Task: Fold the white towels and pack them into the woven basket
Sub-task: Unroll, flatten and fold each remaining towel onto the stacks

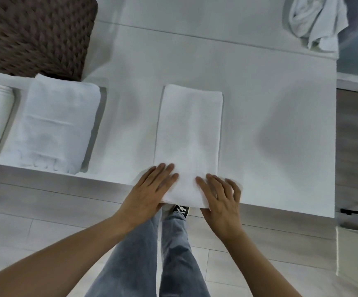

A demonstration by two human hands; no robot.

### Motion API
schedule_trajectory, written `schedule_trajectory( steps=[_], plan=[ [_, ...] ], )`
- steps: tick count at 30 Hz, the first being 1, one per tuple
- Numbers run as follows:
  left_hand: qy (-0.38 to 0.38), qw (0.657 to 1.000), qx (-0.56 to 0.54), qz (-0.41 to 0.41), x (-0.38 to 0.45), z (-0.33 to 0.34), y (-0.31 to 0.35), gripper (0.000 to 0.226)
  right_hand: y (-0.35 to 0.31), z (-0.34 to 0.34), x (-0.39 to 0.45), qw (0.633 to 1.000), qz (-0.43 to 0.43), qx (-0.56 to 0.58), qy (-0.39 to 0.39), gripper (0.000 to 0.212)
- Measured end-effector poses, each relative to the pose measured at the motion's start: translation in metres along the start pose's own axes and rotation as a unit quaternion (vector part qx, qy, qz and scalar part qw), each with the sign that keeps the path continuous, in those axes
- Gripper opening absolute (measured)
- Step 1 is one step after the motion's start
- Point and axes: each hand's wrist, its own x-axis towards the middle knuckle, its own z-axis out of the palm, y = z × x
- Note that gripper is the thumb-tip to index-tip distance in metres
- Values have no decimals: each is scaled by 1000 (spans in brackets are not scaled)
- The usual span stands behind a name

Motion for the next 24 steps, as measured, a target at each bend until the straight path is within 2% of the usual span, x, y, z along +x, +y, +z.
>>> schedule_trajectory(
  steps=[3, 6, 8, 10, 12, 15, 17, 19, 24],
  plan=[
    [65, 993, -94, -18, -2, -4, 0, 55, -7, -11, 1, 998, 36, 58, 12, 34],
    [104, 967, -207, -108, 0, -26, 5, 25, -16, -32, 12, 973, 159, 169, 11, 10],
    [85, 937, -287, -182, 3, -45, 8, 11, -19, -42, 17, 933, 249, 259, -7, 20],
    [60, 900, -363, -233, 5, -61, 10, 17, -23, -55, 24, 901, 286, 327, -9, 33],
    [68, 869, -423, -247, 10, -72, 7, 35, -30, -74, 36, 864, 282, 417, -4, 26],
    [103, 847, -455, -256, 23, -85, 0, 49, -36, -95, 60, 813, 263, 520, 1, 12],
    [115, 831, -472, -270, 35, -91, -6, 43, -34, -95, 75, 809, 269, 522, 2, 9],
    [123, 823, -478, -281, 50, -94, -14, 34, -29, -85, 91, 821, 292, 491, 7, 8],
    [143, 781, -483, -371, 86, -93, -36, 34, -17, -51, 131, 860, 300, 413, 0, 10]
  ],
)
